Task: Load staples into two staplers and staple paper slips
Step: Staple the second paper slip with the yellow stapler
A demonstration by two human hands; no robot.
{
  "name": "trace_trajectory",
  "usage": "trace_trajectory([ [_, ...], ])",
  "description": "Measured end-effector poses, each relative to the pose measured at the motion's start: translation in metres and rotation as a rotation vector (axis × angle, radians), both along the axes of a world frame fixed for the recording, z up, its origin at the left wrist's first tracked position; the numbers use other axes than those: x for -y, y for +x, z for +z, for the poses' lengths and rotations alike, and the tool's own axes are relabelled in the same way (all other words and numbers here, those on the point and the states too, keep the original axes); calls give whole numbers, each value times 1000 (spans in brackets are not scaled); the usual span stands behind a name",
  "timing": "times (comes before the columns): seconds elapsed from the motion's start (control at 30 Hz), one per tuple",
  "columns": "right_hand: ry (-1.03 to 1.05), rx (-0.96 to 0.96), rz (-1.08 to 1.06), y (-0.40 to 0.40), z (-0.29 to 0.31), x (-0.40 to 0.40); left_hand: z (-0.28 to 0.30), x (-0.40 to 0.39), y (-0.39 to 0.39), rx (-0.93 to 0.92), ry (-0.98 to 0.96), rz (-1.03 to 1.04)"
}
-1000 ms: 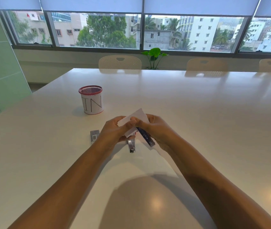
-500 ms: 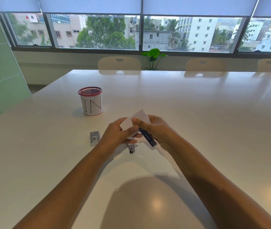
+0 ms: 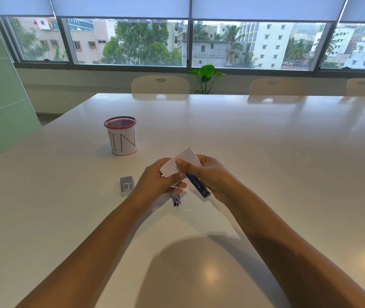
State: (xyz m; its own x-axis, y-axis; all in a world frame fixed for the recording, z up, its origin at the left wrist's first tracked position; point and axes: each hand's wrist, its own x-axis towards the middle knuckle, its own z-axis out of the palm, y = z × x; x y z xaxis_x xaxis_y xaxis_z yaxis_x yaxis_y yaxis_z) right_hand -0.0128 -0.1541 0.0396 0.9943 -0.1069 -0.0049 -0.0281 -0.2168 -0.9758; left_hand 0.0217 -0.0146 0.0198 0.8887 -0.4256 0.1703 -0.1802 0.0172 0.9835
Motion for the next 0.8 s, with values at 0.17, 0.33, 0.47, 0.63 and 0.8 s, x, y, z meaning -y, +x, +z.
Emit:
trace_trajectory([
  [0.17, -1, -6, -17, 0, 1, 1, -1, -1, 1, 16, 4, 29],
  [0.33, 15, -68, 3, 1, 0, 0, -5, -1, 5, 11, 30, 114],
  [0.47, 30, -99, -5, 2, 1, 3, -3, -3, 8, -15, -14, 156],
  [0.63, 59, -41, -159, 1, 4, 10, -2, -4, 6, -41, -33, 149],
  [0.8, -182, 31, -405, 5, 3, 25, -1, -6, 6, -28, -35, 144],
])
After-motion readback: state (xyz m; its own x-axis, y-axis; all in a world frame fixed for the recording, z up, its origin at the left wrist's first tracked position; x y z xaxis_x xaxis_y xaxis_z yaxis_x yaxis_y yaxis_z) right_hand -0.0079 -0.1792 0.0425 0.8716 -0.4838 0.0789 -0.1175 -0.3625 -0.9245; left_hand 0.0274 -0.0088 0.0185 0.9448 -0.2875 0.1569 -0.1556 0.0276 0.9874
